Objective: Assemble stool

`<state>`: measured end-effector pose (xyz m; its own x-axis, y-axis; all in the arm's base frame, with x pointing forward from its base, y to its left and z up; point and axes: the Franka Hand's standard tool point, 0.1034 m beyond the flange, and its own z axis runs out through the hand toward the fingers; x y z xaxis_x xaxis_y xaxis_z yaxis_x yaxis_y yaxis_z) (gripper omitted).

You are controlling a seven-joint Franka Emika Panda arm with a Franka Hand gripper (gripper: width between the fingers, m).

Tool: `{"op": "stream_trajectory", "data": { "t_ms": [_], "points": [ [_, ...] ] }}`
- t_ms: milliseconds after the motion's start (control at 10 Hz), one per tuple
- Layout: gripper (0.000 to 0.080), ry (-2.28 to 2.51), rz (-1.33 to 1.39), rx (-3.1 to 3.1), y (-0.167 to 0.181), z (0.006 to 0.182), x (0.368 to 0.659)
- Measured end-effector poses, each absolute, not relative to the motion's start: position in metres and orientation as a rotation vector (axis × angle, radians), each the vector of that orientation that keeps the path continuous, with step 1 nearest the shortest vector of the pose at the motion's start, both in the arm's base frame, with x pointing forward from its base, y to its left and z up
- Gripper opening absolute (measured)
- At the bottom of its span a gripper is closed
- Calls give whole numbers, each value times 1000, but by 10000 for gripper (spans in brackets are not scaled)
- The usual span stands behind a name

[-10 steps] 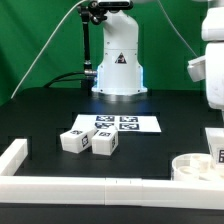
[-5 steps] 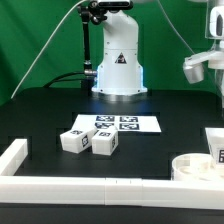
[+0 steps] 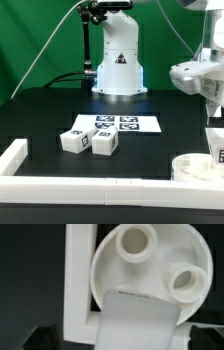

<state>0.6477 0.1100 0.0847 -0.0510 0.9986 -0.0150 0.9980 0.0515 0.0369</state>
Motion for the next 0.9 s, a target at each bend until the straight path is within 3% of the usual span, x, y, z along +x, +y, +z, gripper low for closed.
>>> {"op": "stream_trajectory", "data": {
  "t_ms": [200, 300, 400, 500, 600, 900],
  "points": [
    [649, 2240, 25, 2153, 111, 83, 647],
    [522, 2237, 22, 2157, 111, 82, 647],
    [522, 2226, 21, 2170, 112, 81, 646],
    [378, 2216, 22, 2182, 114, 82, 646],
    [338, 2211, 22, 2188, 115, 82, 646],
    [338, 2183, 23, 2216, 113, 82, 646]
  ]
}}
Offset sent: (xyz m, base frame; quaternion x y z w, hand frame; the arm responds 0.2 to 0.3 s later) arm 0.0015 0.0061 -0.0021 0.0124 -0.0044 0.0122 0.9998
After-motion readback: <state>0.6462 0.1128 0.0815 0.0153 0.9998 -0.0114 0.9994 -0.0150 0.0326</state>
